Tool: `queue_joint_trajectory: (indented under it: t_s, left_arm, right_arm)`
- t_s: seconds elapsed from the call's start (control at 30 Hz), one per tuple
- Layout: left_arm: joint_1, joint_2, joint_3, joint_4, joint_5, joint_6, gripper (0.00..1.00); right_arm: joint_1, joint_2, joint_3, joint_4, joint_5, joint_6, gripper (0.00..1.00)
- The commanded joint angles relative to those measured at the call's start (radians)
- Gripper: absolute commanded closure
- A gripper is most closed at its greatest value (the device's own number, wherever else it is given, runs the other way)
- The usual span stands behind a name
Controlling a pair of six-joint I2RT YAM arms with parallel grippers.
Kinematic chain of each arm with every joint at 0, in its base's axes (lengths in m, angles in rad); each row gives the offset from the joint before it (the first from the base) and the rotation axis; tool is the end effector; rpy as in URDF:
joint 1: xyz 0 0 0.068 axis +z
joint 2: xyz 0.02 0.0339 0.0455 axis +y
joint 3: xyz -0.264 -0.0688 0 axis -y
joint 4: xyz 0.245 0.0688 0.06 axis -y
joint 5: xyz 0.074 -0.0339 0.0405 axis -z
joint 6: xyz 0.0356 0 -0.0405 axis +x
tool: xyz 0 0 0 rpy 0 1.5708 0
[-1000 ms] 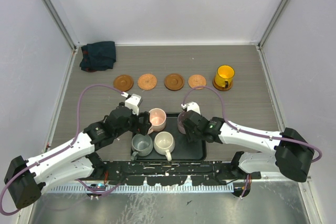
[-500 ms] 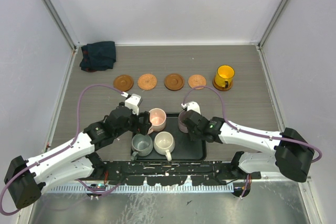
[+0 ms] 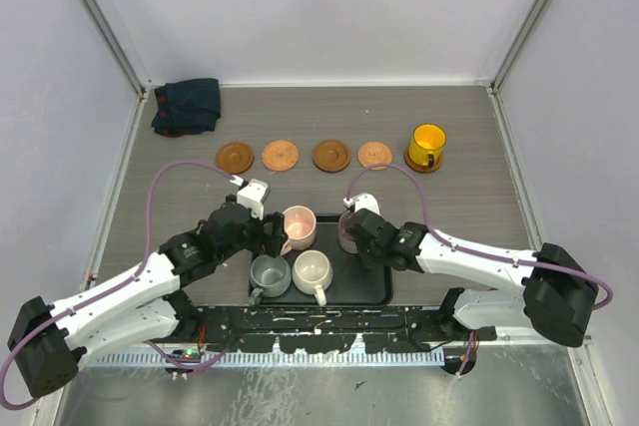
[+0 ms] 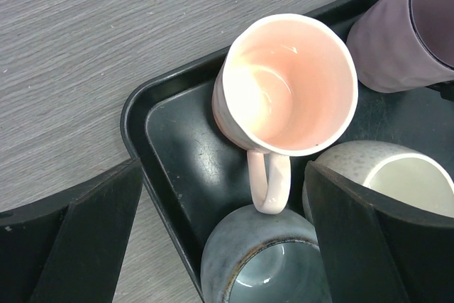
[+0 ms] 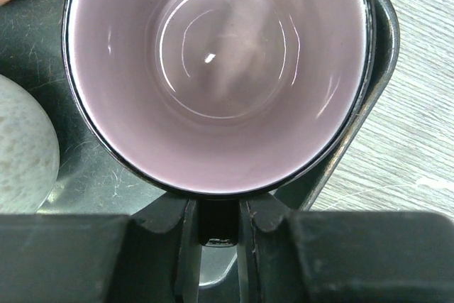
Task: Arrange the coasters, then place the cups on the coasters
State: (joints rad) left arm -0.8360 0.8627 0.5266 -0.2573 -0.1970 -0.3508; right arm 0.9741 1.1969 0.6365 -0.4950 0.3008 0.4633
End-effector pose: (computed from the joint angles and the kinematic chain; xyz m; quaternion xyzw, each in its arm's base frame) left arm 0.1323 -0.1361 0.2290 0.1663 0.8640 -0.1893 0.4359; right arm 0.1302 0.1729 0.1859 -0.2046 0.9347 0.0569 0.2850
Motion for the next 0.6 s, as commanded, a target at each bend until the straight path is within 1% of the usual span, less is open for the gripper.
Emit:
queue_joint_trajectory:
  t_s: [0.0,0.2,0.4,0.57]
  left_arm:
    - [-0.002,-0.031,0.001,0.059,-0.027,0.0,0.02]
    - [-0.003,-0.044,0.002,0.053,-0.037,0.004,0.02]
    - [-0.003,-0.035,0.007,0.058,-0.038,0.005,0.02]
    - [-0.002,-0.034,0.013,0.055,-0.038,0.011,0.02]
  right_arm:
    - [0.004,-0.046,0.045,0.03,-0.011,-0.02,0.99]
    - [0.005,-0.084,0.079,0.009,0.022,-0.036,0.99]
    - [0.006,-0.099,0.123,0.004,0.091,-0.073,0.99]
    - [0.004,-0.094,0.155,0.039,0.154,-0.11,0.99]
